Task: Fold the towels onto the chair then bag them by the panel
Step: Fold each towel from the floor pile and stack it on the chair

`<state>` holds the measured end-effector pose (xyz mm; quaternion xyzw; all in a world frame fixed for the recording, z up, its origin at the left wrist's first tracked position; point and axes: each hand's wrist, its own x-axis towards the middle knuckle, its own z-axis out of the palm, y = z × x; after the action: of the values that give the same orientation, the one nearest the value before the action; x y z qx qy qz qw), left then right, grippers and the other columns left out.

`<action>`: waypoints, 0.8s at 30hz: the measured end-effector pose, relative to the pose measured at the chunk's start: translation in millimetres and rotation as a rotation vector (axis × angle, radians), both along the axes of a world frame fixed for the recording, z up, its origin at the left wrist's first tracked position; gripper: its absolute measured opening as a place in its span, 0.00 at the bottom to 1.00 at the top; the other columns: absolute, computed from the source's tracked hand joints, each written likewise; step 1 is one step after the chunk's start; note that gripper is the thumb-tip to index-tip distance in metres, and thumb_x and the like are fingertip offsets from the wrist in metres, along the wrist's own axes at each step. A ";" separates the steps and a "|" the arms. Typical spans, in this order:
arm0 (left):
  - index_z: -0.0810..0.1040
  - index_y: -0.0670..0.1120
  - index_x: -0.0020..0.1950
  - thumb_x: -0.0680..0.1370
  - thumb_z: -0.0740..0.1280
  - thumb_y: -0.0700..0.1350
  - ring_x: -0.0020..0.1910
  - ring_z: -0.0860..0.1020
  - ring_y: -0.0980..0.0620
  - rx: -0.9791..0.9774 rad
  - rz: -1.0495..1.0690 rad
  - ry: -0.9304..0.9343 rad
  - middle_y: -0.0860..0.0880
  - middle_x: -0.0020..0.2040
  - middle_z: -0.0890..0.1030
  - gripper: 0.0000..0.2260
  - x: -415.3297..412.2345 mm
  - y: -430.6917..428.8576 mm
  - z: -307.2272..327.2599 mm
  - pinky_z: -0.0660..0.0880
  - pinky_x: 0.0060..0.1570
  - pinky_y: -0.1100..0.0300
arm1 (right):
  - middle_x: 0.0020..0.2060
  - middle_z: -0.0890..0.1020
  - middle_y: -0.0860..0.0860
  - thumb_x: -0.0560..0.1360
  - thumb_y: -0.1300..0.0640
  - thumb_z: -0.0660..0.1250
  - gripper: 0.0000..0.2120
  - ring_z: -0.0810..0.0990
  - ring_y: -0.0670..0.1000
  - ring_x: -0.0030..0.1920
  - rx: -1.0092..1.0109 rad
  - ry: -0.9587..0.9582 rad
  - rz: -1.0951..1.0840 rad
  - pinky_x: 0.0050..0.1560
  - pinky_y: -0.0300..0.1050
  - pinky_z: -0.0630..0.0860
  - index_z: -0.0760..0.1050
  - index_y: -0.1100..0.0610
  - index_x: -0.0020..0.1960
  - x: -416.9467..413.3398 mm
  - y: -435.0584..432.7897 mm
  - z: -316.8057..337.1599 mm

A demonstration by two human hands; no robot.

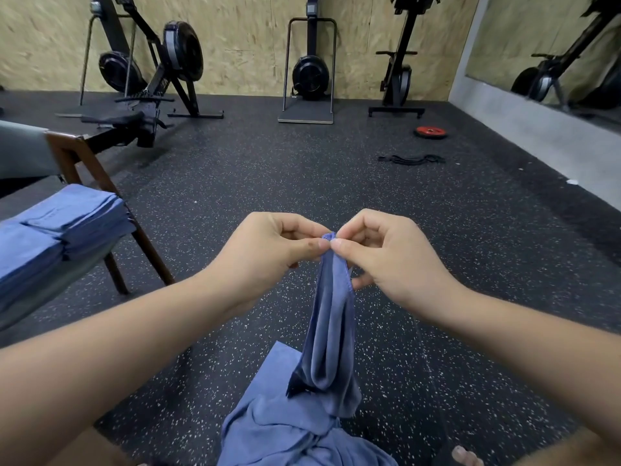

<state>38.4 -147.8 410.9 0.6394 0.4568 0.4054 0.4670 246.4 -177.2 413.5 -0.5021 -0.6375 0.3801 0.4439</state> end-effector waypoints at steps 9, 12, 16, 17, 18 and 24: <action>0.90 0.51 0.50 0.79 0.78 0.44 0.49 0.87 0.43 0.061 0.053 0.041 0.47 0.45 0.89 0.03 1.1 -0.9 -0.3 0.81 0.53 0.47 | 0.52 0.86 0.56 0.83 0.72 0.60 0.19 0.89 0.50 0.51 -0.044 -0.020 0.058 0.46 0.51 0.88 0.86 0.57 0.60 -3.1 -5.0 -3.3; 0.90 0.49 0.50 0.77 0.80 0.42 0.47 0.86 0.49 0.075 0.046 0.020 0.47 0.45 0.89 0.03 2.2 -2.9 0.2 0.79 0.52 0.53 | 0.55 0.86 0.52 0.84 0.73 0.56 0.23 0.89 0.48 0.53 -0.026 -0.061 0.099 0.51 0.48 0.87 0.84 0.56 0.66 -4.9 -7.2 -5.0; 0.88 0.49 0.49 0.74 0.78 0.41 0.47 0.86 0.44 0.150 0.058 0.053 0.47 0.45 0.89 0.06 1.3 0.9 -1.7 0.80 0.51 0.48 | 0.59 0.85 0.49 0.85 0.72 0.58 0.23 0.88 0.47 0.57 0.003 -0.087 0.160 0.55 0.47 0.86 0.81 0.55 0.71 -5.5 -6.6 -4.9; 0.87 0.50 0.48 0.73 0.77 0.43 0.45 0.85 0.47 0.173 0.068 0.073 0.48 0.44 0.88 0.05 0.0 2.8 -1.6 0.80 0.50 0.48 | 0.58 0.86 0.48 0.84 0.71 0.60 0.22 0.87 0.47 0.57 0.022 -0.102 0.157 0.54 0.45 0.86 0.82 0.53 0.69 -4.6 -6.8 -3.5; 0.87 0.51 0.47 0.74 0.75 0.43 0.43 0.83 0.50 0.190 0.068 0.083 0.48 0.44 0.88 0.05 -1.2 4.0 -0.6 0.79 0.48 0.49 | 0.56 0.86 0.45 0.84 0.70 0.64 0.20 0.87 0.45 0.55 0.062 -0.133 0.133 0.53 0.42 0.85 0.84 0.51 0.66 -2.3 -6.7 -2.1; 0.87 0.50 0.48 0.79 0.72 0.37 0.35 0.73 0.57 0.193 0.065 0.078 0.47 0.40 0.84 0.08 -7.7 5.4 10.5 0.69 0.38 0.62 | 0.54 0.78 0.39 0.74 0.52 0.80 0.17 0.78 0.40 0.55 0.271 -0.521 -0.037 0.52 0.37 0.74 0.75 0.44 0.57 18.3 11.3 -3.8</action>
<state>30.7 -142.4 421.4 0.6817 0.4539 0.4372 0.3716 264.7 -165.9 409.7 -0.5302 -0.7658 0.1416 0.3353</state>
